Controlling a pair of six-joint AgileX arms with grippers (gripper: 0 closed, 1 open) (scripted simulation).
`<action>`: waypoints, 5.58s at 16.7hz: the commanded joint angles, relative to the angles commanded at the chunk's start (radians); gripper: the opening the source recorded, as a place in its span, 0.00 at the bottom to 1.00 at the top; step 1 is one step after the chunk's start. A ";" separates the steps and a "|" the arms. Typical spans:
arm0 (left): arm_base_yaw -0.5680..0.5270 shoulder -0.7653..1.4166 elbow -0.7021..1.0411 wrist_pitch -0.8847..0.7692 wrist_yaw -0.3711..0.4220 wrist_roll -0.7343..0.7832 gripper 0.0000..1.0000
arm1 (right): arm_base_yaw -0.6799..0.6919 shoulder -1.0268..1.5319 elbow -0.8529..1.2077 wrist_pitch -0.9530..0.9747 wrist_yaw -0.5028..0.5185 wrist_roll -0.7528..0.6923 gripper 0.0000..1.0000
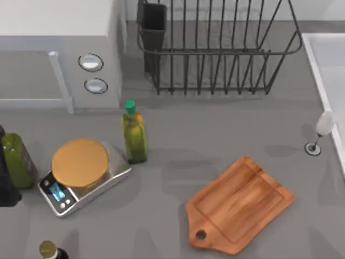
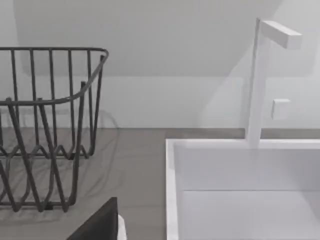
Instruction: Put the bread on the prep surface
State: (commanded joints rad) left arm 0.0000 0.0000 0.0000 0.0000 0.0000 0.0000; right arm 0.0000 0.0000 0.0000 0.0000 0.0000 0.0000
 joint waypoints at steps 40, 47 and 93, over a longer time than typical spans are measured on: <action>0.306 1.905 1.204 -0.878 -0.001 1.334 1.00 | 0.000 0.000 0.000 0.000 0.000 0.000 1.00; 0.274 1.989 1.193 -0.773 0.000 1.306 1.00 | 0.000 0.000 0.000 0.000 0.000 0.000 1.00; 0.277 1.841 1.435 -1.165 -0.003 1.297 0.00 | 0.000 0.000 0.000 0.000 0.000 0.000 1.00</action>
State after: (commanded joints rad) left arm 0.2765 1.8414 1.4352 -1.1655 -0.0027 1.2965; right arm 0.0000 0.0000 0.0000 0.0000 0.0000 0.0000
